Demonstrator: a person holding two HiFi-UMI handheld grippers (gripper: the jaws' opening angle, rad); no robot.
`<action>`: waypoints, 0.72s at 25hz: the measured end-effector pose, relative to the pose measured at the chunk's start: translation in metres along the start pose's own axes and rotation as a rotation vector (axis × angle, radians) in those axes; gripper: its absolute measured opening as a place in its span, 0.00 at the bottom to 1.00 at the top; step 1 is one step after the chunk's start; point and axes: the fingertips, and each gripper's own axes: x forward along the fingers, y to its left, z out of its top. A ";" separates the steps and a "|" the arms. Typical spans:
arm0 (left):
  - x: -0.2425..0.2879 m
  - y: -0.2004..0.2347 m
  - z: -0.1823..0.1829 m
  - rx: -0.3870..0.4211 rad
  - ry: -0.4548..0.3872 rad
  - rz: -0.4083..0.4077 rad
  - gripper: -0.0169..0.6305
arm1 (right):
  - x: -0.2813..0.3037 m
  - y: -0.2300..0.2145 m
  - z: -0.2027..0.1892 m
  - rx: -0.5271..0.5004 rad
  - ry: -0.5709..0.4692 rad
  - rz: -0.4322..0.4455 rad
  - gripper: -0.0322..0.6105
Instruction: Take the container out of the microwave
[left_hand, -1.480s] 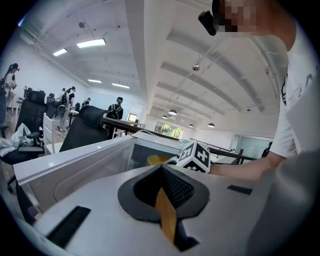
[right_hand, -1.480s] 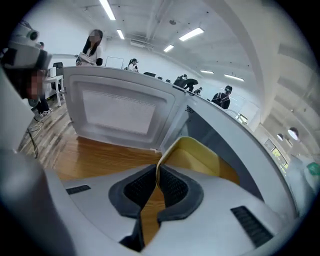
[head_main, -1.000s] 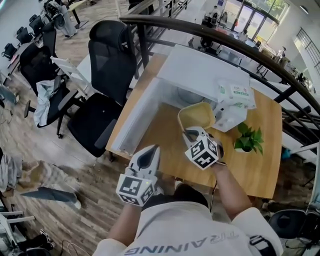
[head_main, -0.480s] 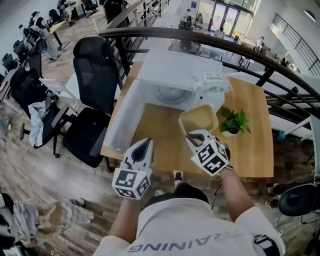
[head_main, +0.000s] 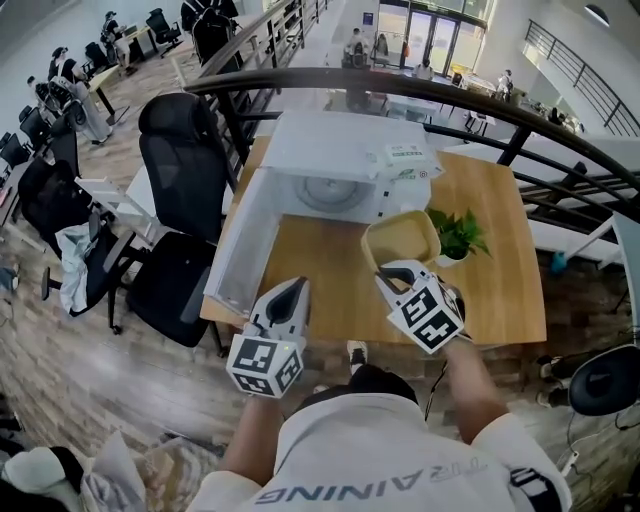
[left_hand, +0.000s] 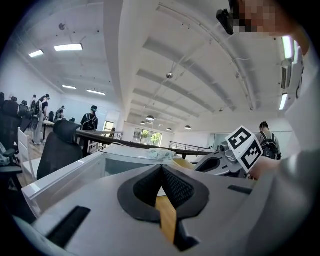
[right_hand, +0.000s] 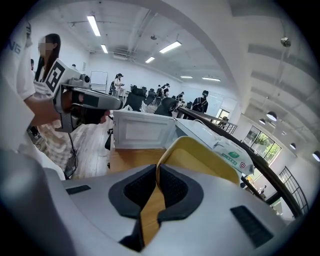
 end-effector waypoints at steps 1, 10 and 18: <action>-0.001 0.000 0.000 0.000 -0.001 0.000 0.07 | -0.001 0.000 0.001 -0.002 -0.002 -0.004 0.11; 0.001 0.001 -0.001 -0.005 0.001 -0.002 0.07 | 0.000 -0.001 0.003 -0.026 0.005 -0.011 0.11; 0.003 0.000 -0.002 -0.005 0.003 -0.008 0.08 | 0.002 0.001 0.001 -0.026 0.012 0.006 0.11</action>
